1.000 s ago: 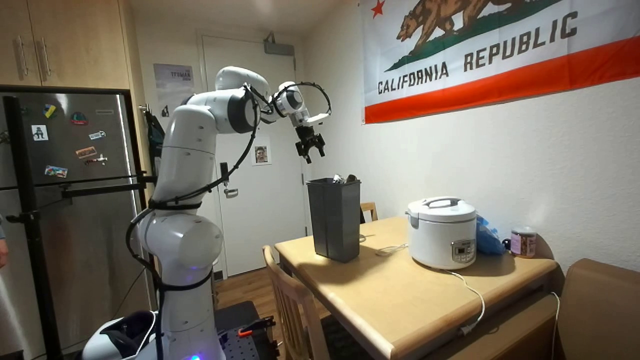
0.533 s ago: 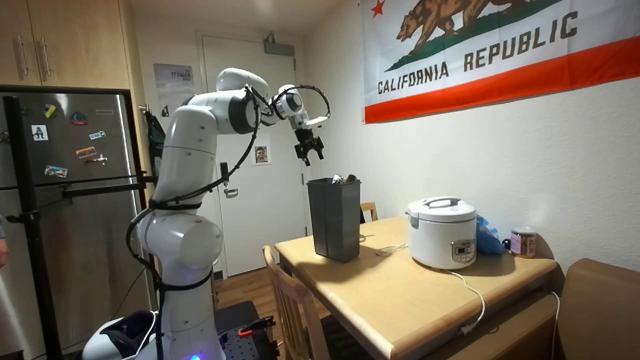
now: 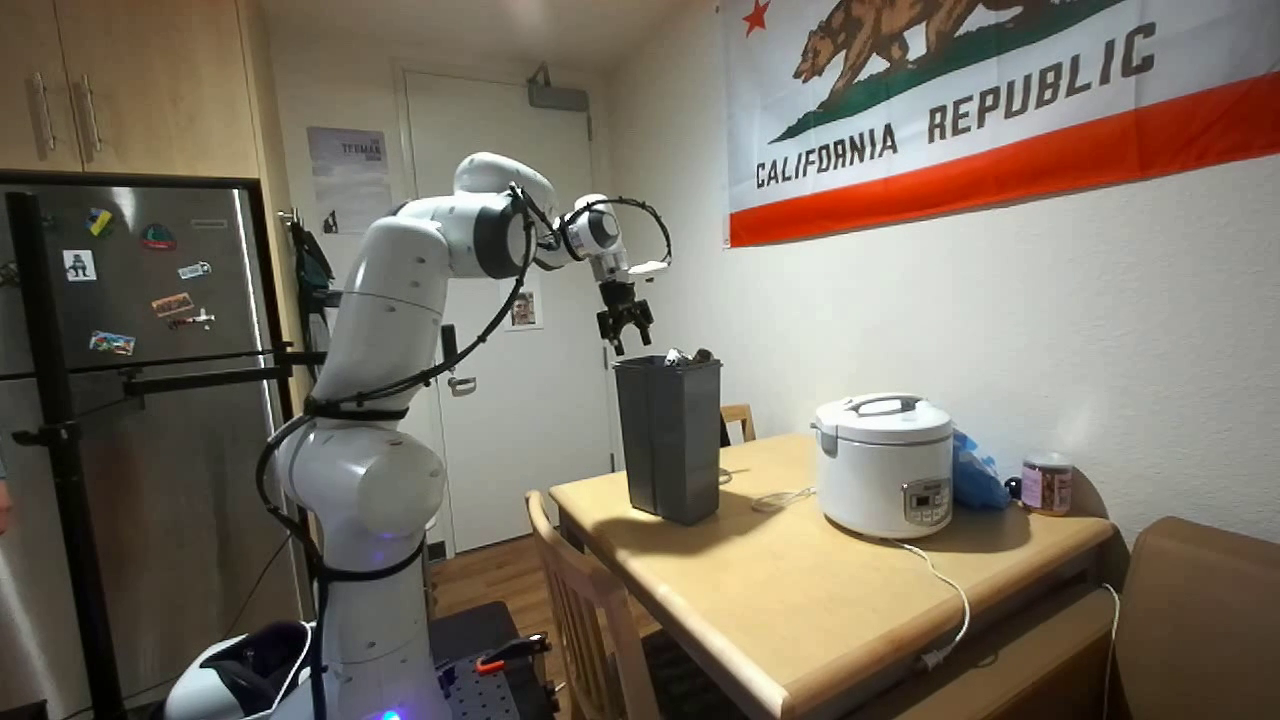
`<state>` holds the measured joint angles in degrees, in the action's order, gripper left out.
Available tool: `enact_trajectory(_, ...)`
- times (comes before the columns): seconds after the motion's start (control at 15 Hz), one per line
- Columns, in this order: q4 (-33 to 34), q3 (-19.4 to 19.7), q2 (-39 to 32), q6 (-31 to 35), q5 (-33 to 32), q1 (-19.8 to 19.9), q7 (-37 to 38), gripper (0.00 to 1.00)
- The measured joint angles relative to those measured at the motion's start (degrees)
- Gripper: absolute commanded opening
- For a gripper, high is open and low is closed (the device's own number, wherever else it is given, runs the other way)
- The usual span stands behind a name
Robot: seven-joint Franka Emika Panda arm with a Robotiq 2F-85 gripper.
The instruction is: Move the landfill bin to the left then right
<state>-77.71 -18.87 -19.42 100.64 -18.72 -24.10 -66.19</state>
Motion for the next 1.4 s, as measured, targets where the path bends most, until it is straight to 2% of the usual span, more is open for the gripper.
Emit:
enact_trajectory(0.53, -3.1, 0.0, -1.0, 2.4, 5.3, 1.2, 0.0, 1.0)
enact_trajectory(0.6, -3.9, 0.0, -1.0, 3.1, 6.1, 1.4, 0.0, 0.91)
enact_trajectory(0.67, -4.7, 0.0, -1.0, 3.9, 6.9, 1.6, 0.0, 0.74)
enact_trajectory(1.0, -7.4, 0.0, -1.0, 5.8, 7.8, 2.1, 0.0, 0.34)
enact_trajectory(1.27, -7.7, 0.0, -1.0, 5.8, 7.8, 2.5, 0.0, 0.04)
enact_trajectory(1.4, -7.7, 0.0, -1.0, 6.0, 7.8, 2.7, 0.0, 0.0)
